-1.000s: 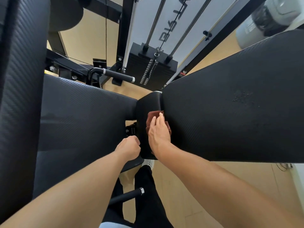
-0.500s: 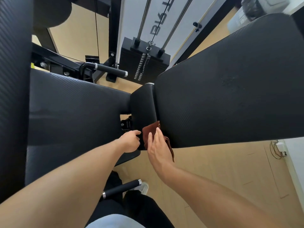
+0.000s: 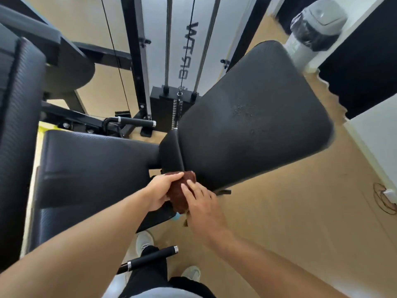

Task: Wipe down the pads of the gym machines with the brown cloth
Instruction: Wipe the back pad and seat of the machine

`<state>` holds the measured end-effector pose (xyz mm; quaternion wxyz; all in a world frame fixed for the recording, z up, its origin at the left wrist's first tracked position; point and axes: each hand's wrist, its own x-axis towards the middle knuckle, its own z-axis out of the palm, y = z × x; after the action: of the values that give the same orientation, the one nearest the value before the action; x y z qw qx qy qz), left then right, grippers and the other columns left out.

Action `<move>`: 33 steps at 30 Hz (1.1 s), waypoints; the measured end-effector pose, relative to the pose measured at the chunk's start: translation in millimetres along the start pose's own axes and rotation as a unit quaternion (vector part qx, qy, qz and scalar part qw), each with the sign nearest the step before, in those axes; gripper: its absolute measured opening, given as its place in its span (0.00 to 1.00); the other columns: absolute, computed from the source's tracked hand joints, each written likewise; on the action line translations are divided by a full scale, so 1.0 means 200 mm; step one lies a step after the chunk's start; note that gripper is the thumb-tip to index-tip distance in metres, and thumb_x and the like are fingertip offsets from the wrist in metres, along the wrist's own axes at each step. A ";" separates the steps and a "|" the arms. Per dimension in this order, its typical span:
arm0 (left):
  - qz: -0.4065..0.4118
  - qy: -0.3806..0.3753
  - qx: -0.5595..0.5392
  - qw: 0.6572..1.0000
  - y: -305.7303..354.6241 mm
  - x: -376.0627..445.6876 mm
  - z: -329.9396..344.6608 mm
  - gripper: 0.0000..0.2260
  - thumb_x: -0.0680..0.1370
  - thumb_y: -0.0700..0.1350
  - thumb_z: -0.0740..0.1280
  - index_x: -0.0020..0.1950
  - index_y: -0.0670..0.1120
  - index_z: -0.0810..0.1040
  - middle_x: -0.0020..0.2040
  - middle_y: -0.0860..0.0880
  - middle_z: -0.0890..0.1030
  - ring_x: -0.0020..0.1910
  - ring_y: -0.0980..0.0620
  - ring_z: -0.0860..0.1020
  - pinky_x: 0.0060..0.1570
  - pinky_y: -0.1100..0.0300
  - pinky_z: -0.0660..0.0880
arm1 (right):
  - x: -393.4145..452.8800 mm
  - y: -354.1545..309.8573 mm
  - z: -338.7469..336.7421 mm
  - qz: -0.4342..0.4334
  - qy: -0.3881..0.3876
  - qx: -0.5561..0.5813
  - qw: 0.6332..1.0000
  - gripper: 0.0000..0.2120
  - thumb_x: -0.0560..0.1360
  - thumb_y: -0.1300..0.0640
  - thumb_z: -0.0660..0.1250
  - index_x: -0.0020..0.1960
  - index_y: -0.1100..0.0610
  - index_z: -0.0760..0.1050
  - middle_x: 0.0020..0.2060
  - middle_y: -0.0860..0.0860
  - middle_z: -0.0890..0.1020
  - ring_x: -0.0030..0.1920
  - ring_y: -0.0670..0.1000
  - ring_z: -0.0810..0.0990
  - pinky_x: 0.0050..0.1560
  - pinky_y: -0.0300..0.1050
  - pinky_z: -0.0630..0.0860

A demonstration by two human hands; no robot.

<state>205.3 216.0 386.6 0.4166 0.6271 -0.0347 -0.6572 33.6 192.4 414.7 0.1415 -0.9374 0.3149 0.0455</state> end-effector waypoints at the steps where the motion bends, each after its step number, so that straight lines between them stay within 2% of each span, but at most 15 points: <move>1: 0.028 0.012 0.021 0.999 0.04 -0.03 0.02 0.20 0.74 0.55 0.73 0.63 0.48 0.80 0.56 0.44 0.85 0.56 0.42 0.82 0.60 0.44 0.78 | -0.01 0.00 -0.01 0.010 -0.017 0.045 0.999 0.36 0.76 0.52 0.71 0.80 0.51 0.59 0.78 0.52 0.63 0.78 0.54 0.61 0.76 0.53 0.63; 3: 0.068 0.019 0.082 0.994 0.09 -0.13 0.06 0.14 0.75 0.52 0.73 0.59 0.49 0.82 0.55 0.43 0.85 0.55 0.42 0.82 0.58 0.43 0.79 | -0.05 0.01 -0.05 0.051 0.006 0.221 0.974 0.35 0.74 0.48 0.73 0.77 0.46 0.61 0.75 0.47 0.64 0.75 0.50 0.64 0.75 0.48 0.65; 5: 0.084 0.015 0.123 0.989 0.13 -0.20 0.08 0.10 0.75 0.49 0.73 0.55 0.50 0.83 0.53 0.42 0.85 0.53 0.41 0.83 0.55 0.41 0.80 | -0.07 0.04 -0.09 0.136 0.067 0.401 0.903 0.32 0.72 0.49 0.76 0.70 0.42 0.65 0.67 0.45 0.72 0.67 0.47 0.74 0.66 0.45 0.77; 6: 0.087 0.011 0.147 0.985 0.14 -0.23 0.08 0.09 0.74 0.49 0.74 0.54 0.52 0.84 0.52 0.43 0.85 0.54 0.41 0.83 0.55 0.40 0.80 | -0.08 0.06 -0.10 0.180 0.076 0.445 0.874 0.32 0.72 0.51 0.77 0.70 0.42 0.64 0.65 0.43 0.72 0.63 0.46 0.76 0.61 0.43 0.80; 9: 0.096 -0.033 0.198 0.975 0.20 -0.35 0.12 0.09 0.73 0.48 0.76 0.53 0.52 0.85 0.54 0.44 0.85 0.56 0.42 0.82 0.59 0.42 0.79 | -0.09 0.14 -0.14 0.190 0.018 0.463 0.866 0.38 0.70 0.51 0.79 0.74 0.42 0.62 0.65 0.40 0.71 0.62 0.47 0.77 0.58 0.43 0.81; 11: 0.101 -0.082 0.218 0.967 0.24 -0.42 0.16 0.10 0.74 0.43 0.75 0.55 0.50 0.85 0.55 0.44 0.85 0.58 0.43 0.82 0.59 0.46 0.79 | -0.10 0.17 -0.19 0.146 0.004 0.474 0.868 0.30 0.68 0.49 0.81 0.63 0.38 0.70 0.59 0.39 0.77 0.59 0.45 0.80 0.55 0.39 0.81; 13: 0.111 -0.113 0.226 0.961 0.29 -0.49 0.20 0.11 0.74 0.39 0.74 0.56 0.48 0.85 0.54 0.44 0.85 0.56 0.46 0.83 0.54 0.52 0.80 | -0.13 0.17 -0.25 0.126 0.029 0.454 0.882 0.21 0.65 0.46 0.82 0.51 0.36 0.74 0.49 0.37 0.82 0.51 0.42 0.82 0.50 0.37 0.82; 16: 0.150 -0.093 0.196 0.965 0.35 -0.54 0.23 0.12 0.74 0.37 0.74 0.57 0.46 0.85 0.52 0.45 0.86 0.52 0.48 0.85 0.47 0.57 0.81 | -0.16 0.15 -0.29 0.153 0.099 0.414 0.892 0.19 0.63 0.35 0.78 0.46 0.42 0.78 0.43 0.41 0.84 0.44 0.41 0.84 0.45 0.40 0.84; 19: 0.201 -0.048 0.137 0.969 0.40 -0.56 0.25 0.13 0.72 0.38 0.76 0.56 0.47 0.85 0.52 0.44 0.86 0.52 0.47 0.85 0.48 0.55 0.81 | -0.18 0.12 -0.39 0.192 0.146 0.473 0.847 0.18 0.69 0.42 0.78 0.50 0.48 0.74 0.43 0.42 0.84 0.44 0.40 0.83 0.41 0.36 0.82; 21: 0.225 -0.025 0.099 0.969 0.43 -0.54 0.27 0.14 0.71 0.41 0.78 0.56 0.49 0.85 0.53 0.45 0.86 0.54 0.46 0.84 0.50 0.54 0.81 | -0.16 0.11 -0.51 0.186 0.165 0.467 0.848 0.16 0.72 0.47 0.77 0.51 0.50 0.73 0.43 0.43 0.83 0.44 0.41 0.83 0.41 0.35 0.80; 25: 0.241 0.039 0.008 0.970 0.54 -0.46 0.32 0.26 0.69 0.52 0.79 0.65 0.50 0.77 0.57 0.48 0.84 0.55 0.48 0.84 0.59 0.49 0.80 | 0.00 0.16 -0.77 0.168 0.192 0.348 0.902 0.16 0.71 0.45 0.77 0.51 0.47 0.73 0.43 0.42 0.83 0.45 0.42 0.83 0.45 0.42 0.82; 27: 0.247 0.079 0.018 0.966 0.57 -0.43 0.37 0.24 0.72 0.56 0.76 0.64 0.48 0.76 0.56 0.48 0.83 0.54 0.48 0.83 0.59 0.49 0.79 | 0.09 0.20 -0.92 0.153 0.215 0.152 0.953 0.17 0.71 0.44 0.76 0.54 0.46 0.73 0.48 0.42 0.82 0.48 0.46 0.82 0.48 0.48 0.82; 28: 0.249 0.082 0.040 0.964 0.59 -0.42 0.39 0.20 0.74 0.55 0.74 0.62 0.47 0.77 0.54 0.48 0.84 0.54 0.47 0.83 0.59 0.50 0.79 | 0.14 0.21 -0.99 0.143 0.231 0.023 0.962 0.18 0.72 0.46 0.76 0.58 0.46 0.74 0.53 0.45 0.80 0.52 0.49 0.81 0.51 0.50 0.81; 31: 0.223 -0.012 0.103 0.969 0.59 -0.36 0.44 0.14 0.78 0.45 0.71 0.63 0.46 0.79 0.53 0.46 0.85 0.53 0.46 0.84 0.57 0.51 0.79 | 0.26 0.25 -1.11 0.116 0.209 -0.275 0.931 0.27 0.77 0.57 0.71 0.74 0.52 0.68 0.68 0.56 0.72 0.66 0.59 0.72 0.64 0.55 0.71; 33: 0.198 -0.084 0.110 0.970 0.58 -0.30 0.49 0.14 0.77 0.39 0.71 0.63 0.47 0.78 0.54 0.45 0.86 0.53 0.47 0.85 0.57 0.51 0.80 | 0.30 0.23 -1.06 0.071 0.184 -0.334 0.922 0.21 0.76 0.59 0.69 0.68 0.56 0.73 0.62 0.58 0.74 0.62 0.60 0.72 0.61 0.54 0.70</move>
<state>172.3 130.1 520.2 0.4622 0.5921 -0.2653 -0.6045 51.8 60.6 595.8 -0.2439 -0.8974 0.3673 -0.0149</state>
